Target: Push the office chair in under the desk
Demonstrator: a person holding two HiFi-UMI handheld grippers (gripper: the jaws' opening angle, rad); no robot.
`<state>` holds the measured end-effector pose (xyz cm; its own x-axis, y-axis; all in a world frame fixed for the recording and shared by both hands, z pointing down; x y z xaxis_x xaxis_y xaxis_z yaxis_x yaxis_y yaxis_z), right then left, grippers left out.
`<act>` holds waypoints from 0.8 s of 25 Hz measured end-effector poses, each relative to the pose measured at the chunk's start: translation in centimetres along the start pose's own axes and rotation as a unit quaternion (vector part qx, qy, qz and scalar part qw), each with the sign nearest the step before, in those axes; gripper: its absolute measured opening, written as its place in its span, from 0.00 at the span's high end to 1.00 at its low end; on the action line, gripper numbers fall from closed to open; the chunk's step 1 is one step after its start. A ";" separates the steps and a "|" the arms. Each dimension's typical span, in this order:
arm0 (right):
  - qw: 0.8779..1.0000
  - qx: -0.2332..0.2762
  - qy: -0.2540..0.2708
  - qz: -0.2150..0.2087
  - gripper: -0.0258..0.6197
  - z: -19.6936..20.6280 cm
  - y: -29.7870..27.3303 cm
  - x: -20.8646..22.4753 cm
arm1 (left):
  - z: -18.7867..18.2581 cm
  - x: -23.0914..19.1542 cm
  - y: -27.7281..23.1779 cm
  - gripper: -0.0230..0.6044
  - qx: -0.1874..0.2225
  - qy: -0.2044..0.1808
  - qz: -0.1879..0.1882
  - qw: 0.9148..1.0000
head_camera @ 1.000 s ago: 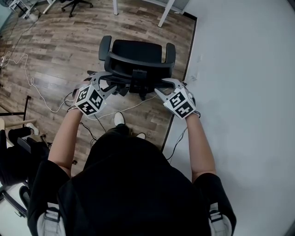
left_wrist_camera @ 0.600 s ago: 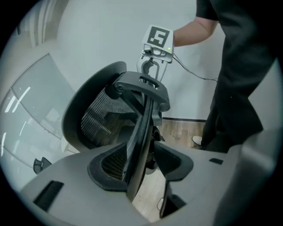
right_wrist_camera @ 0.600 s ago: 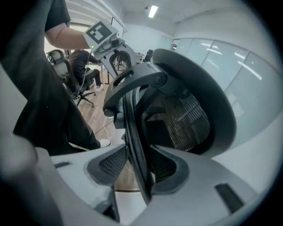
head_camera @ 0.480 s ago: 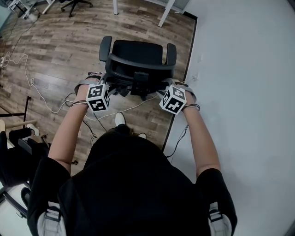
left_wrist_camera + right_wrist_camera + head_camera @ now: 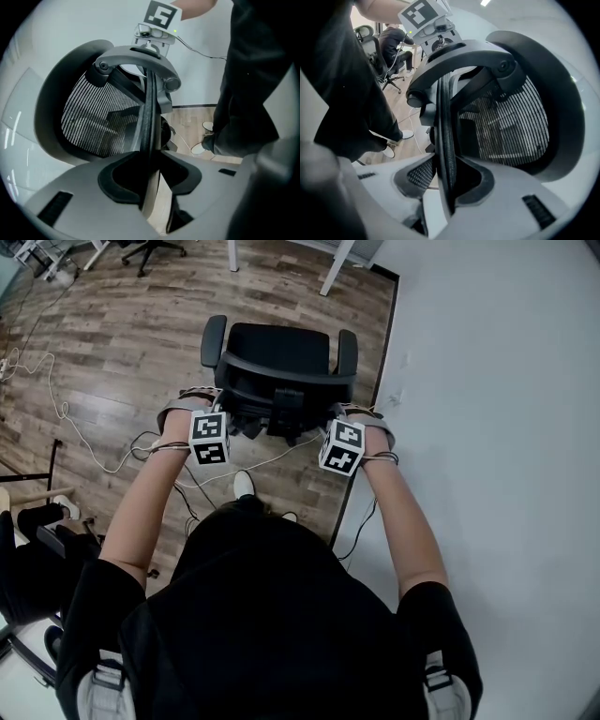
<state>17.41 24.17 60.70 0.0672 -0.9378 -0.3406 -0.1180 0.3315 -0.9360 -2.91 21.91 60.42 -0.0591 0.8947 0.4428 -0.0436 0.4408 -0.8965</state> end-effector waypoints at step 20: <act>0.998 0.001 -0.030 0.054 0.77 -2.0 -1.4 3.3 | 1.9 -4.3 -2.7 0.76 0.009 -0.013 0.009 1.000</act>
<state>15.78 20.43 61.03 0.1138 -0.8887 -0.4441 -0.1253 0.4306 -0.8938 -4.44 16.71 60.92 -0.0865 0.9003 0.4266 -0.0607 0.4227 -0.9043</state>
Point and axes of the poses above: the fingertips, and each gripper's own axes: y backward along the fingers, x to its right, z out of its underside, the point moved 2 cm from there along y, backward along the fingers, and after that the axes turned 14 degrees about -x, right-handed, at the moved point
